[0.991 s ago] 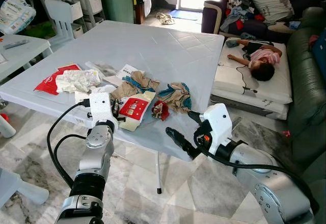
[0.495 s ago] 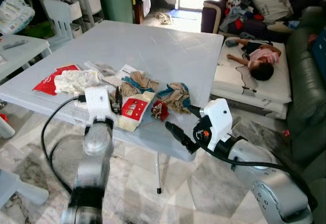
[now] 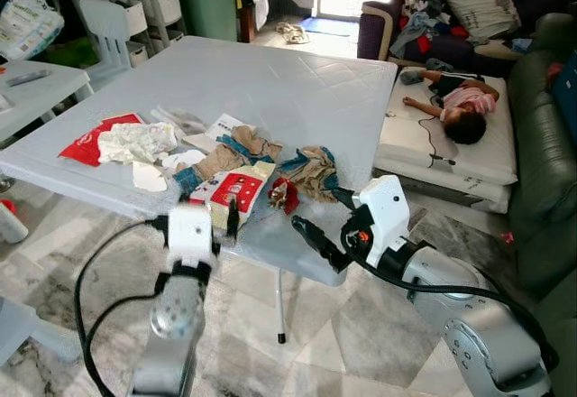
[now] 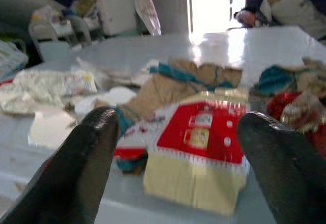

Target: Picking trash to rubbish bin

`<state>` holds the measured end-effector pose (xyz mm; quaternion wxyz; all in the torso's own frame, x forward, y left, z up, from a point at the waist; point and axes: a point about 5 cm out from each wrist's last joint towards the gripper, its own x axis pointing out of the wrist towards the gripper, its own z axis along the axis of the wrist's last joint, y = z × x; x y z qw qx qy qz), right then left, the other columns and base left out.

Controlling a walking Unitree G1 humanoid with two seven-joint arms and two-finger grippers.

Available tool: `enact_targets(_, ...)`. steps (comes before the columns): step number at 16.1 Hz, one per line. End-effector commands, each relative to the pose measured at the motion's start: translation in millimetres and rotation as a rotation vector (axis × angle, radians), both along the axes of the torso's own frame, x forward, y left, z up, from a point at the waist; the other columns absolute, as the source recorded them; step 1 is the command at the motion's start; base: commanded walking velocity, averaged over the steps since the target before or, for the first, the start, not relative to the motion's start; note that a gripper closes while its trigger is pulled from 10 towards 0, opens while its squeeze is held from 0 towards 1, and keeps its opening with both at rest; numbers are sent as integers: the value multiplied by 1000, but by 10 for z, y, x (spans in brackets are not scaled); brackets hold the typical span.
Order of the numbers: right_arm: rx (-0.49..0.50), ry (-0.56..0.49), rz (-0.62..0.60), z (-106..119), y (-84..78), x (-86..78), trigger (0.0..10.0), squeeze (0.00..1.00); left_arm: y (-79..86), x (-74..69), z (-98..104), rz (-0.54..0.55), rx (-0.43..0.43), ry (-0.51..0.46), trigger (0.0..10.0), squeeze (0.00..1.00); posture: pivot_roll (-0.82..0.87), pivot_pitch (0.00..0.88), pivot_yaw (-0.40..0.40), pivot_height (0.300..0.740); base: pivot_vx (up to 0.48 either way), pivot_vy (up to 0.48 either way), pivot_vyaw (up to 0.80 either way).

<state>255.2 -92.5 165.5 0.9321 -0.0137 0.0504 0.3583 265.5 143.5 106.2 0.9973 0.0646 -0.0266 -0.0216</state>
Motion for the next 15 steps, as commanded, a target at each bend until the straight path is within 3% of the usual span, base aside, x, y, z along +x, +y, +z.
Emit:
enact_targets(1, 0, -18, 0, 35, -2, 13, 10000, 0, -32, -3, 56, -24, 31, -8, 10000, 1000, 42, 0, -33, 740, 0, 0, 0)
enact_targets(11, -6, -18, -5, 29, -30, -16, 10000, 0, -180, 98, 1, -115, 118, 85, 10000, 1000, 18, 0, -30, 740, 0, 0, 0)
enact_targets(15, -10, -17, -6, 35, -41, -20, 10000, 0, -197, 178, -105, -151, 202, 149, 10000, 1000, 12, 0, -34, 740, 0, 0, 0)
